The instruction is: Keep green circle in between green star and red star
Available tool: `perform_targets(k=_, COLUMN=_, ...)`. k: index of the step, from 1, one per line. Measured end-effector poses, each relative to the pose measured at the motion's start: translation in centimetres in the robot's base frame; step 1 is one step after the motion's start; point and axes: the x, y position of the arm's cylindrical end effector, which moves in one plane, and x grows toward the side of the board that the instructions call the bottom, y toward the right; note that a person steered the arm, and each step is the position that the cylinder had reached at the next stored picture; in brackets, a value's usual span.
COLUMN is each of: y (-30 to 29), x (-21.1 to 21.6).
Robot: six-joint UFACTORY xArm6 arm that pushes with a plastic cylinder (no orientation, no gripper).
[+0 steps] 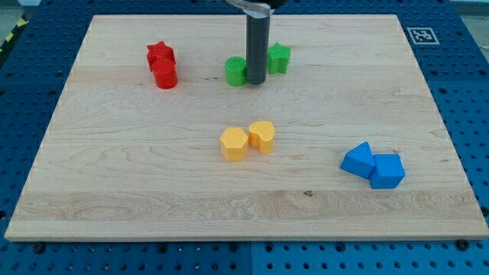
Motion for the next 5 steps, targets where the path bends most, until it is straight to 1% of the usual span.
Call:
perform_targets(k=1, y=0.3, x=0.4)
perform_targets(k=2, y=-1.0, x=2.1)
perform_targets(k=3, y=-3.5, x=-0.9)
perform_targets(k=4, y=-3.5, x=-2.5)
perform_targets(k=5, y=-3.5, x=-2.5)
